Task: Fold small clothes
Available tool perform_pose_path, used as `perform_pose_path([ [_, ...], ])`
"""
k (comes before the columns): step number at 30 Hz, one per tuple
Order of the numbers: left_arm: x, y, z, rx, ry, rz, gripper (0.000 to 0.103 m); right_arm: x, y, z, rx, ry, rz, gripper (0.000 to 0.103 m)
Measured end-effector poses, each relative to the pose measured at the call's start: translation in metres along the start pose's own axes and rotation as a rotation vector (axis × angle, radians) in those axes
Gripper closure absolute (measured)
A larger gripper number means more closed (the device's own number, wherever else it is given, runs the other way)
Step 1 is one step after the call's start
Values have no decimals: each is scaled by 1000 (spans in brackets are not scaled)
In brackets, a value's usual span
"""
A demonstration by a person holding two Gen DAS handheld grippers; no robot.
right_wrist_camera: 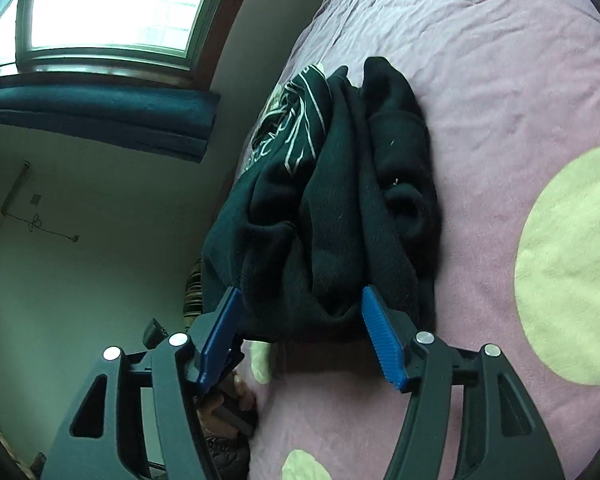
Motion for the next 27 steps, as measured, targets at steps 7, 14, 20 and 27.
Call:
perform_pose_path([
  [7, 4, -4, -4, 23, 4, 8, 3, -17, 0, -8, 104, 89, 8, 83],
  [14, -6, 2, -5, 96, 92, -37, 3, 27, -8, -24, 225, 156, 114, 85],
  [20, -22, 12, -8, 132, 136, -105, 2, 0, -5, 29, 151, 129, 55, 86],
  [27, -17, 18, -9, 133, 164, -137, 2, 4, -9, 31, 127, 99, 42, 86],
])
Point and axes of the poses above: each gripper's, at about its wrist camera, not at the fingertips, and x roughly against the way its jaws point, z to its right, y to its underside, the point moved 6 cm from there along -x, roughly the way its jaws point, and after that the axes turned 3 degrees about -x, right-handed, at the moved point
